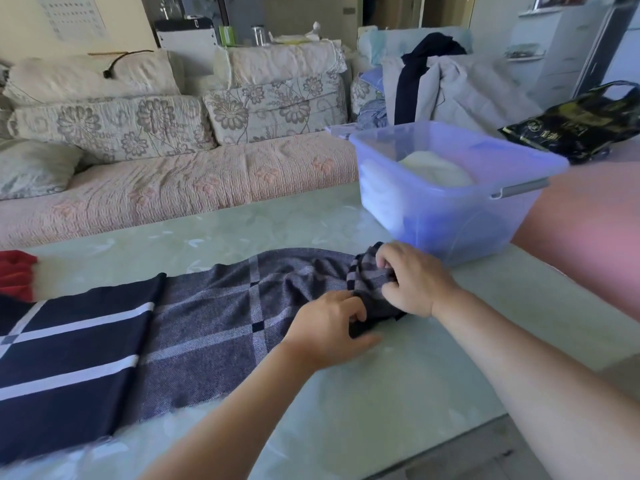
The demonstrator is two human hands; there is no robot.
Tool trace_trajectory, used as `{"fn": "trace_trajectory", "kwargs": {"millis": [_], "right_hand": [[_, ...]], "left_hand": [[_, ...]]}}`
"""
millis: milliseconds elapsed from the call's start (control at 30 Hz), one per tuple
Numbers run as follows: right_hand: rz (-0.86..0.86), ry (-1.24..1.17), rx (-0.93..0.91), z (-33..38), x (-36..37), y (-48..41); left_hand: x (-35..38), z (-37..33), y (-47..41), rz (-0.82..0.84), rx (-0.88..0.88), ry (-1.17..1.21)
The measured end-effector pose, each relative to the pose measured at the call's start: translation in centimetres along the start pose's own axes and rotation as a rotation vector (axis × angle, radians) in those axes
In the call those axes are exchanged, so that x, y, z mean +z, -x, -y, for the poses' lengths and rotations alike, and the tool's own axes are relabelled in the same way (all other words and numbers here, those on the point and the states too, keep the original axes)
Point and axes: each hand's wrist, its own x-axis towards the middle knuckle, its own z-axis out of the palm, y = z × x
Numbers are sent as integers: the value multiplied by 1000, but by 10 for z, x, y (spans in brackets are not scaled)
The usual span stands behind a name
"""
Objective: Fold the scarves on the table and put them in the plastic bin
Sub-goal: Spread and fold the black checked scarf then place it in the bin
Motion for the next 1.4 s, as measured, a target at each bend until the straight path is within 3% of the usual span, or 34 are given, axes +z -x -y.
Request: {"fn": "trace_trajectory", "kwargs": {"millis": [133, 200, 300, 367, 467, 567, 633, 733, 800, 867, 967, 1067, 1300, 1400], "right_hand": [[204, 243, 32, -6, 8, 9], [119, 223, 30, -2, 4, 7], [-151, 126, 16, 5, -11, 1], [-254, 212, 1, 11, -29, -3], [-17, 668, 92, 21, -50, -7], [223, 822, 183, 30, -49, -6], [195, 786, 91, 40, -42, -6], [7, 535, -77, 59, -31, -13], [15, 313, -22, 66, -22, -19], [97, 279, 57, 67, -7, -24], [195, 356, 233, 61, 12, -30], [183, 319, 346, 56, 22, -42], [-183, 87, 419, 40, 33, -90], [-13, 58, 361, 41, 46, -101]], "left_hand": [[5, 2, 1, 44, -93, 74], [1, 0, -1, 55, -114, 70], [-14, -8, 1, 27, -145, 190], [-30, -17, 6, 68, -194, 318], [-43, -30, 13, 315, -205, 392], [-43, -38, 15, 534, -121, 304], [-44, -38, 13, 522, -133, 333], [-50, -30, 7, 255, -251, 324], [-51, -16, 4, 79, -324, 272], [-51, 1, 1, 21, -366, 221], [-49, 29, -6, 74, -372, 108], [-47, 51, -16, 166, -367, 62], [-27, 83, -50, 423, -377, -105], [-13, 90, -56, 523, -402, -217]]}}
